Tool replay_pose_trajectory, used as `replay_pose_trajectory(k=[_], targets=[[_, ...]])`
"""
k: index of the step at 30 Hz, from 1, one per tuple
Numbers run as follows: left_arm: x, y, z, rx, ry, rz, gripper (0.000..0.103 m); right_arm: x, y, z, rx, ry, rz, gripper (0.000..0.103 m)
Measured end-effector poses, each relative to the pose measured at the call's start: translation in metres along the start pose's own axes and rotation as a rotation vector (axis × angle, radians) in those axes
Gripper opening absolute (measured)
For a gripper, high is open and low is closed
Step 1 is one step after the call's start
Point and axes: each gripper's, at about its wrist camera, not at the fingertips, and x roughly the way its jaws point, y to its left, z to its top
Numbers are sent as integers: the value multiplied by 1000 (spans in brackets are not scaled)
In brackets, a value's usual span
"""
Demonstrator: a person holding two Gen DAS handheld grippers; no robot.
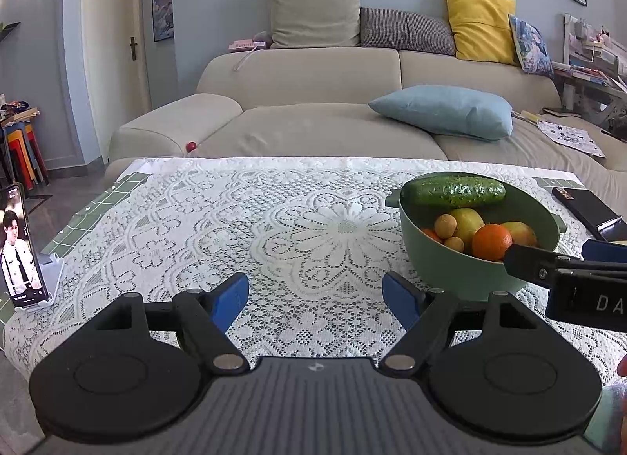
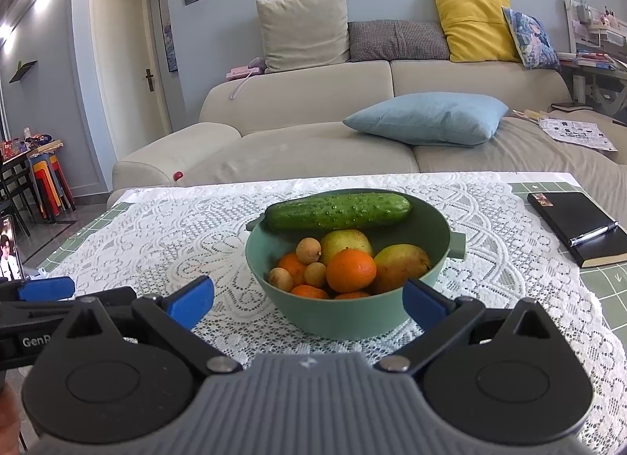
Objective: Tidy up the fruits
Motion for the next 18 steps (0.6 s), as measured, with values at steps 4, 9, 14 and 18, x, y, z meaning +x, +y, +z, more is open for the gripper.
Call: replay_pose_trajectory(k=[4, 9, 14, 18], targets=[[0, 0, 0, -1, -1, 0, 91, 0, 0, 0, 0, -1, 0, 99], [-2, 1, 0, -5, -5, 0, 91, 0, 0, 0, -3, 0, -2, 99], [-3, 2, 0, -7, -7, 0, 91, 1, 1, -1, -6, 2, -5, 99], [-4, 2, 1, -8, -9, 0, 91, 1, 0, -1, -10, 2, -8, 99]])
